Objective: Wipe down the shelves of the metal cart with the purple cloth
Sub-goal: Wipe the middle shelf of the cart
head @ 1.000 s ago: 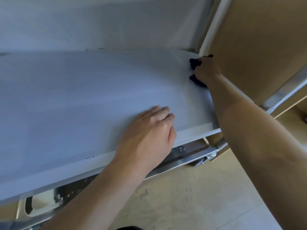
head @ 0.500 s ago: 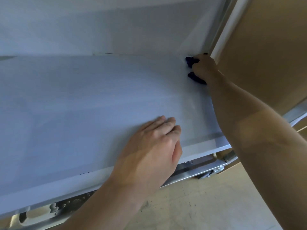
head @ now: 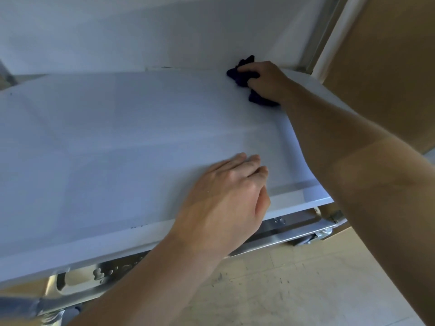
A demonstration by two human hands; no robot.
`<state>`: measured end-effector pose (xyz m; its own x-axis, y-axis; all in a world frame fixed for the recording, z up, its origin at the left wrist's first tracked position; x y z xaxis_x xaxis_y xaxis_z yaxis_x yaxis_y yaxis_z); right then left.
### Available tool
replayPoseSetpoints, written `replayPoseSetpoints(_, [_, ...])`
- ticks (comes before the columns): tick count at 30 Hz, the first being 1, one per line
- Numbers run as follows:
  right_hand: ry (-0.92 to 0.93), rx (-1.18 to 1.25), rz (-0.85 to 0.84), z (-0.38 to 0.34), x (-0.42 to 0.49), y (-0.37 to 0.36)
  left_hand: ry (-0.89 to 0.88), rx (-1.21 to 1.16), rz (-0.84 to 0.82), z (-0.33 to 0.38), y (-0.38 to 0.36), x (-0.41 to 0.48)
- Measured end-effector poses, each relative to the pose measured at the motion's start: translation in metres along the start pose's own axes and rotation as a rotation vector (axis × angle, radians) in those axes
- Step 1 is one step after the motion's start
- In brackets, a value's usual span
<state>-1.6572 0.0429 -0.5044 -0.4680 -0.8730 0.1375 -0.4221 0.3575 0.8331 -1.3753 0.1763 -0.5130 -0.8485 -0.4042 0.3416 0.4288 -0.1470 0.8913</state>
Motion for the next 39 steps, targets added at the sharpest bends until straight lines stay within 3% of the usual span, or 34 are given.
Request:
replayPoseSetpoints(10, [0.095, -0.014, -0.102, -0.039, -0.031, -0.019, 0.017, -0.015, 0.022, 0.001, 0.002, 0.0])
replayPoseSetpoints(22, [0.165, 0.037, -0.108, -0.064, -0.086, -0.033, 0.055, -0.024, 0.037, -0.001, 0.002, 0.001])
replayPoseSetpoints(32, [0.083, 0.066, -0.05, -0.077, -0.105, -0.04, 0.068, 0.014, 0.048, -0.002, 0.005, -0.002])
replayPoseSetpoints(39, [0.035, 0.023, 0.007, -0.084, -0.109, -0.044, 0.147, -0.095, 0.059, -0.018, 0.025, -0.011])
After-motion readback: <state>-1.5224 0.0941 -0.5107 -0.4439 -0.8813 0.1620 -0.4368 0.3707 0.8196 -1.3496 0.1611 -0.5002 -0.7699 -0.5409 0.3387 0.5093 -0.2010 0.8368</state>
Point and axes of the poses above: each hand's wrist, its own x-axis towards the middle knuckle, its own y-axis out of the back of the hand, z = x × y, the point moved 5 cm from there along x, towards the middle knuckle, and after that the axes turned 2 degrees about y, right-handed, at the moved point
